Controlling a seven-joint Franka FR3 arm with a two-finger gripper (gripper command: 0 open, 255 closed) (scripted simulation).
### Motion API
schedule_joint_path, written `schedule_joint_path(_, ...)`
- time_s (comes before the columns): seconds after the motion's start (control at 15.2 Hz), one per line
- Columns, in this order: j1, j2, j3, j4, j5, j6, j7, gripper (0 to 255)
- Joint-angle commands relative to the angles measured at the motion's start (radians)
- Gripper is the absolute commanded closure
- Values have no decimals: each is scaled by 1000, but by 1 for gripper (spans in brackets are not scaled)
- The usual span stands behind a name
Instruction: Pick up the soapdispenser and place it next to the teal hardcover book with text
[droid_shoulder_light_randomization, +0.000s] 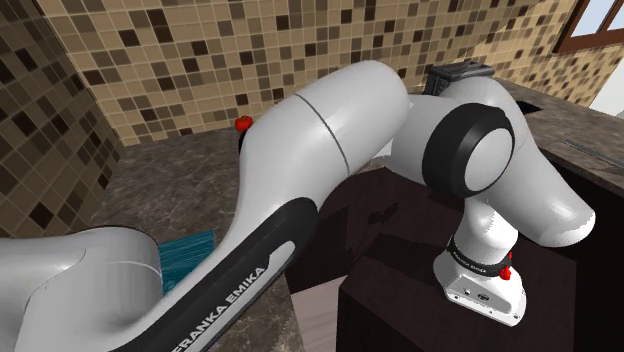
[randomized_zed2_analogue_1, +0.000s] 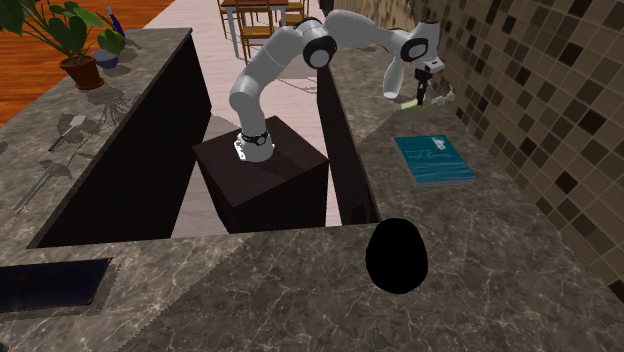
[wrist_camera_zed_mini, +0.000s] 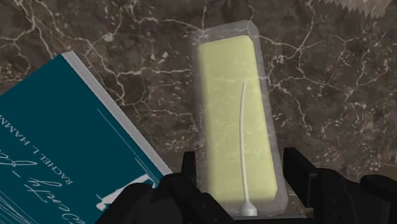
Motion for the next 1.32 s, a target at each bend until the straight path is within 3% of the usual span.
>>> schedule_joint_path(0.0, 1, 10, -2, -10, -4, 20, 3, 255)
schedule_joint_path(0.33, 0, 31, -8, -42, -12, 73, 11, 255)
schedule_joint_path(0.86, 0, 33, -8, -43, -12, 75, 11, 255)
schedule_joint_path(0.92, 0, 35, -8, -37, -12, 72, 10, 0)
schedule_joint_path(1.25, 0, 32, -8, -43, -12, 75, 11, 0)
